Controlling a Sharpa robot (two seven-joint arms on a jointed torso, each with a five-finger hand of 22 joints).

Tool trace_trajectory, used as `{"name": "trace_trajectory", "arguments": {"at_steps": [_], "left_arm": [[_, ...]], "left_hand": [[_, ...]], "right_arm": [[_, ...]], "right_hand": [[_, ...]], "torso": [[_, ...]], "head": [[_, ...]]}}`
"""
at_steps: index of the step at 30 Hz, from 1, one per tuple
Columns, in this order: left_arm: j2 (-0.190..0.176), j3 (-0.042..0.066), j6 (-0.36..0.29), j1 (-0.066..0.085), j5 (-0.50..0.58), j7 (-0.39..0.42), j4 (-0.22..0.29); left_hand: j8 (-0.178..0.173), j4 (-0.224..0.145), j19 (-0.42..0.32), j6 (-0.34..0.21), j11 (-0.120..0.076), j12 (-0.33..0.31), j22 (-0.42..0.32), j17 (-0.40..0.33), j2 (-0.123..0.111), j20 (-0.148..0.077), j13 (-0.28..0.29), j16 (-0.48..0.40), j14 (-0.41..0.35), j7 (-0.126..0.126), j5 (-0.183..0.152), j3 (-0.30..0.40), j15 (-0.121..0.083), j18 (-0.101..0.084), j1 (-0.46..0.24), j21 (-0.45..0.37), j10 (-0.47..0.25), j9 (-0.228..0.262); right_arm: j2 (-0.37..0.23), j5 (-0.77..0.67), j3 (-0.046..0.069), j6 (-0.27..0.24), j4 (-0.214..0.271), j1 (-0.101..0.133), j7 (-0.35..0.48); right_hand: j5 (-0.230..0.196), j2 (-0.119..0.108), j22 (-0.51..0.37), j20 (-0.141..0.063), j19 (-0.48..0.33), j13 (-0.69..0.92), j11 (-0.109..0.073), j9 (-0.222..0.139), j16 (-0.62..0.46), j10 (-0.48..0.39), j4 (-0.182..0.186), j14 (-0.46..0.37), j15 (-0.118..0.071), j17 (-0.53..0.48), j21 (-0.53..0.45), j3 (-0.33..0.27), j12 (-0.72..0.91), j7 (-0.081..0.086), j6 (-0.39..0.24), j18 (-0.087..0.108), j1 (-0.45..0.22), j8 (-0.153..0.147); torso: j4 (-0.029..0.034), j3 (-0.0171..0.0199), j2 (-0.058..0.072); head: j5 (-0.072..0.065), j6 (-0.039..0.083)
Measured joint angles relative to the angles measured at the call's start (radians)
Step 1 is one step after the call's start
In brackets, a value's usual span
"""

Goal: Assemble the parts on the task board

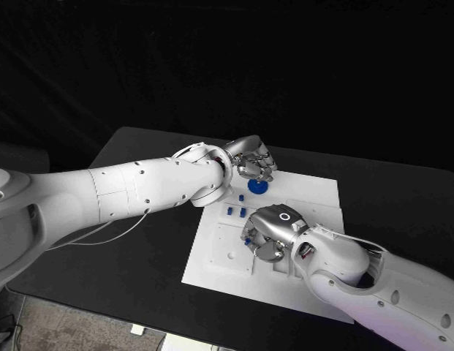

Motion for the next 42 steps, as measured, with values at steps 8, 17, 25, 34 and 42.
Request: {"name": "trace_trajectory", "arguments": {"at_steps": [8, 17, 25, 34, 42], "left_arm": [[0.0, 0.0, 0.0, 0.0, 0.0, 0.0, 0.0], [0.001, 0.0, 0.0, 0.0, 0.0, 0.0, 0.001], [0.003, 0.0, 0.0, 0.001, 0.0, 0.0, 0.002], [0.004, 0.0, 0.0, 0.001, 0.0, 0.0, 0.002], [0.002, 0.0, 0.0, 0.002, 0.001, 0.0, 0.002]], "left_hand": [[0.0, 0.0, 0.0, 0.0, 0.0, 0.0, 0.0, 0.0, 0.0, 0.0, 0.0, 0.0, 0.0, 0.0, 0.0, 0.0, 0.0, 0.0, 0.0, 0.0, 0.0, 0.0], [0.0, 0.0, 0.0, 0.0, 0.0, 0.0, -0.001, 0.002, 0.0, 0.0, 0.0, 0.0, 0.0, 0.0, 0.0, 0.0, 0.0, 0.0, 0.0, 0.0, 0.0, 0.0], [0.0, 0.0, 0.0, 0.0, 0.0, 0.0, -0.001, 0.002, 0.0, 0.0, 0.0, 0.0, 0.0, 0.0, 0.0, 0.0, 0.0, 0.0, 0.0, 0.0, 0.0, 0.0], [0.0, 0.0, 0.0, 0.0, 0.0, 0.0, -0.001, 0.002, 0.0, 0.0, 0.0, 0.0, 0.0, 0.0, 0.0, 0.0, 0.0, 0.0, 0.0, 0.0, 0.0, 0.0], [0.0, -0.002, 0.0, -0.002, 0.0, 0.0, -0.002, 0.002, 0.0, 0.0, 0.0, 0.0, 0.0, 0.002, 0.0, 0.002, 0.0, 0.0, 0.0, 0.0, 0.0, 0.0]], "right_arm": [[0.001, -0.01, -0.001, 0.005, -0.005, 0.0, -0.005], [0.011, -0.025, -0.006, 0.007, -0.013, 0.001, -0.012], [0.018, -0.035, -0.016, 0.005, -0.021, 0.003, -0.016], [0.017, -0.028, -0.024, 0.002, -0.027, 0.002, -0.014], [0.004, -0.01, -0.025, -0.021, -0.023, 0.001, -0.009]], "right_hand": [[0.0, 0.0, 0.006, 0.001, 0.001, 0.0, 0.0, 0.0, 0.0, 0.0, -0.003, 0.0, 0.0, -0.001, 0.0, 0.003, -0.001, 0.001, -0.001, 0.0, 0.0, -0.002], [0.0, -0.002, 0.014, 0.001, 0.001, 0.0, 0.0, 0.0, 0.0, 0.0, -0.003, 0.0, 0.0, -0.003, -0.01, 0.003, -0.001, 0.002, 0.0, 0.002, -0.002, 0.001], [0.0, -0.003, 0.016, 0.001, 0.001, 0.0, 0.0, -0.001, 0.0, 0.0, -0.003, 0.0, 0.0, -0.004, -0.02, 0.003, -0.001, 0.003, -0.001, 0.002, -0.003, 0.001], [0.012, -0.019, -0.007, 0.017, 0.004, 0.0, 0.032, 0.0, 0.0, -0.108, 0.024, -0.005, 0.013, -0.01, -0.09, -0.129, 0.001, 0.02, -0.092, 0.023, -0.019, 0.007], [-0.007, -0.051, -0.058, 0.043, 0.003, -0.005, 0.064, -0.004, -0.015, -0.225, 0.05, -0.003, 0.032, -0.03, -0.176, -0.279, 0.004, 0.027, -0.166, 0.054, 0.004, 0.006]], "torso": [[0.0, -0.0001, 0.0], [0.0004, -0.0007, 0.0], [0.0002, -0.0011, 0.0], [-0.0007, -0.0013, 0.0], [0.0, -0.0007, 0.0]], "head": [[-0.002, 0.001], [-0.002, 0.001], [-0.002, -0.001], [-0.003, -0.002], [-0.005, 0.0]]}}
